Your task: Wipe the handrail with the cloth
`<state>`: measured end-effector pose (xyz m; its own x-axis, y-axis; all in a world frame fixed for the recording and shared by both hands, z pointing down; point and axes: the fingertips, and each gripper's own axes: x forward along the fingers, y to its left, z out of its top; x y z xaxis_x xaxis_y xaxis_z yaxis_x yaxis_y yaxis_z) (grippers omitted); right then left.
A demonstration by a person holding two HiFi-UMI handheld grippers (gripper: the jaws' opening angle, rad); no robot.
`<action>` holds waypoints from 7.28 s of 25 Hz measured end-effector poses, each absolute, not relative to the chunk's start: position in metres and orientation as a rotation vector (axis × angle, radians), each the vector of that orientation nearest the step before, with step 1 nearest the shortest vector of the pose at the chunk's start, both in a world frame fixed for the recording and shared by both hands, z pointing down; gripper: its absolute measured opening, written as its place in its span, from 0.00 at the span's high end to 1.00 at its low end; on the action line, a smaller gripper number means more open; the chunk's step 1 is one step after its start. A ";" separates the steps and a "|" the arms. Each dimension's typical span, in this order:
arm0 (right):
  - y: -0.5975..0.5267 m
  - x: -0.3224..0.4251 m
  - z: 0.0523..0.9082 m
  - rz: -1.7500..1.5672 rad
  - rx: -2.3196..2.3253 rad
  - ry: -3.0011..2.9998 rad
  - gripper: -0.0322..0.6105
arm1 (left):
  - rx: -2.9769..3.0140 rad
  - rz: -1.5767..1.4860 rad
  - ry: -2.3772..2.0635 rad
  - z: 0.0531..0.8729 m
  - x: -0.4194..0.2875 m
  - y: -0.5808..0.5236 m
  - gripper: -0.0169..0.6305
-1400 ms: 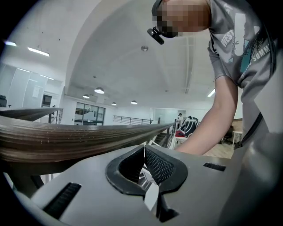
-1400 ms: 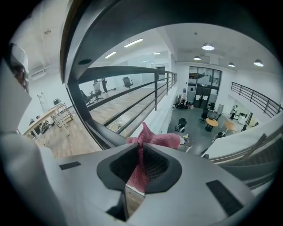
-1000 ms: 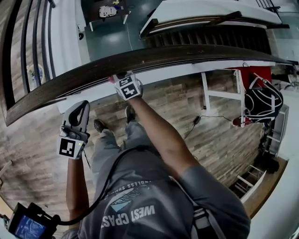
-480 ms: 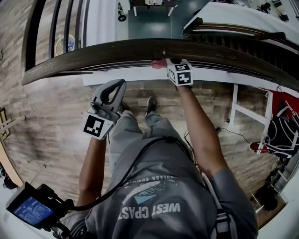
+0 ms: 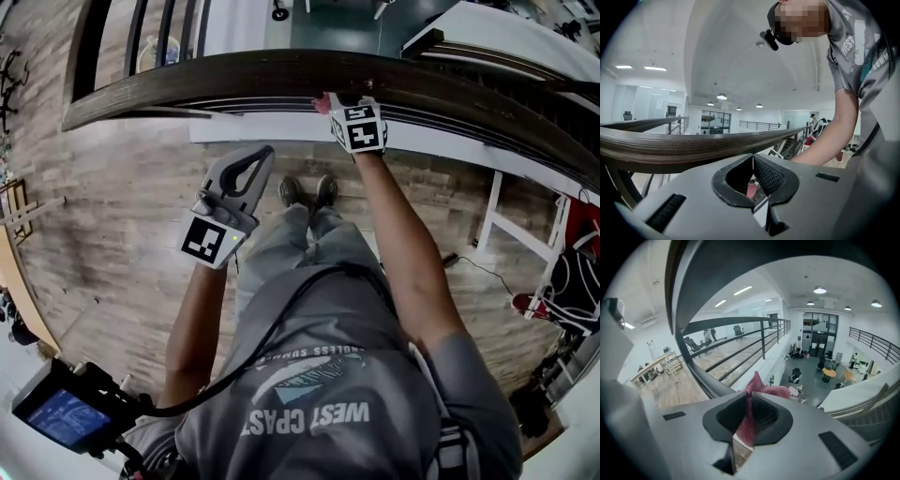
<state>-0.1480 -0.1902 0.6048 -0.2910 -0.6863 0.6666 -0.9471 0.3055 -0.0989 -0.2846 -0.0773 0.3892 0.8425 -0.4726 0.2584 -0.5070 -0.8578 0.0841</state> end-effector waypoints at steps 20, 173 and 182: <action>-0.158 -0.191 0.606 0.645 1.394 -2.092 0.90 | 2.915 0.352 -0.605 0.394 -0.281 -0.050 0.96; 0.059 0.555 0.628 0.844 1.584 -1.832 0.90 | 2.965 0.300 -0.591 0.377 0.337 0.103 0.96; 0.050 0.516 0.599 0.611 1.666 -1.987 0.90 | 2.954 0.371 -0.548 0.385 0.310 0.108 0.96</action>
<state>0.5158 0.0497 0.5986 -0.1498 -0.7754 0.6134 -0.9861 0.1625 -0.0354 0.3097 0.1079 0.3855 0.9048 -0.3382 0.2589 -0.3663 -0.9281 0.0676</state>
